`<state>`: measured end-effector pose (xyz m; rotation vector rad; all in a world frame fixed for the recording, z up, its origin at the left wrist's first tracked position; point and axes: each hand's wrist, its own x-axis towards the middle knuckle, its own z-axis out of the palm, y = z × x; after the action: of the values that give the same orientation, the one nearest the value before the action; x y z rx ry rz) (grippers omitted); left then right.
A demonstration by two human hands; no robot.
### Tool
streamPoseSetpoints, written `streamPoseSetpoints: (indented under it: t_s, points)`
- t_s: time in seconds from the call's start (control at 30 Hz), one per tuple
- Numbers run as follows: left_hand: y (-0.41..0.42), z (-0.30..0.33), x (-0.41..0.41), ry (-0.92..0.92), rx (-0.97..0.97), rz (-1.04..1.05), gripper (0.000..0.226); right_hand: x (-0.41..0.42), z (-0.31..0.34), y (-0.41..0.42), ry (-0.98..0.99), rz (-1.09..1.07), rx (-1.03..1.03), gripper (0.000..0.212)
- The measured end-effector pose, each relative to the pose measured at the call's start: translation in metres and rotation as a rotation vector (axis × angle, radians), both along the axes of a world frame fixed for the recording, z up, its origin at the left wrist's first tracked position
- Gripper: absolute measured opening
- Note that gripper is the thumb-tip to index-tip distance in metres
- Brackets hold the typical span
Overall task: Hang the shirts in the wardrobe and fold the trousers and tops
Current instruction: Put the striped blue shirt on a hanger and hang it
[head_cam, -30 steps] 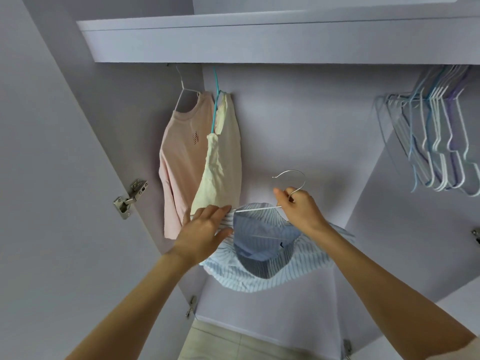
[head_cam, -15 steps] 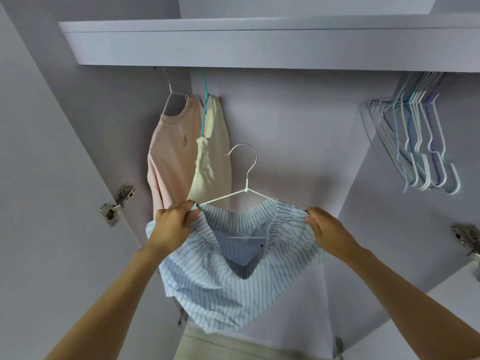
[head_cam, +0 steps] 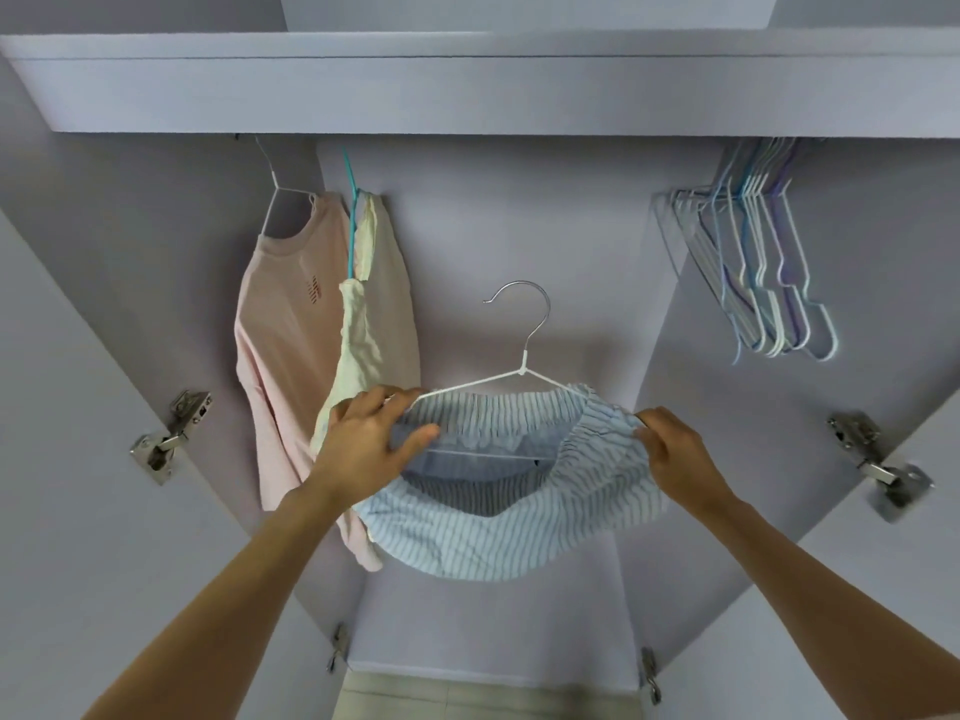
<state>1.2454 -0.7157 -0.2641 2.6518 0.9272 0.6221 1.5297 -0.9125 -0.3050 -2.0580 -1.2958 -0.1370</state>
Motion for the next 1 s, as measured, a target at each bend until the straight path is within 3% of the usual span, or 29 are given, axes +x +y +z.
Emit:
streamPoseSetpoints:
  t_s: [0.17, 0.33, 0.43, 0.53, 0.73, 0.87, 0.93, 1.0]
  points:
    - [0.007, -0.008, 0.009, 0.054, 0.058, 0.053, 0.025, 0.005, 0.003, -0.012, 0.054, 0.023, -0.012, 0.024]
    - [0.009, -0.006, 0.008, 0.031, 0.101, 0.184, 0.018, 0.011, 0.013, -0.023, -0.155, -0.033, -0.015, 0.027]
    - [0.007, 0.005, 0.013, -0.012, 0.161, 0.264, 0.016, 0.007, 0.005, -0.026, -0.271, 0.035, -0.277, 0.024]
    - [0.006, 0.01, 0.013, 0.019, 0.237, 0.261, 0.016, 0.008, -0.001, -0.029, -0.19, 0.021, -0.475, 0.038]
    - [-0.007, 0.014, 0.012, -0.022, 0.213, 0.215, 0.01, -0.028, 0.01, 0.003, 0.113, 0.17, -0.271, 0.049]
    - [-0.012, 0.012, 0.016, -0.097, 0.146, 0.079, 0.013, -0.043, 0.024, 0.023, 0.082, 0.211, -0.151, 0.012]
    - [-0.01, 0.008, 0.016, -0.179, 0.075, 0.161, 0.016, -0.047, 0.028, 0.028, 0.09, 0.191, -0.075, 0.019]
    - [-0.011, 0.004, 0.015, -0.209, -0.02, 0.351, 0.044, -0.05, 0.032, 0.033, 0.073, 0.16, -0.033, 0.023]
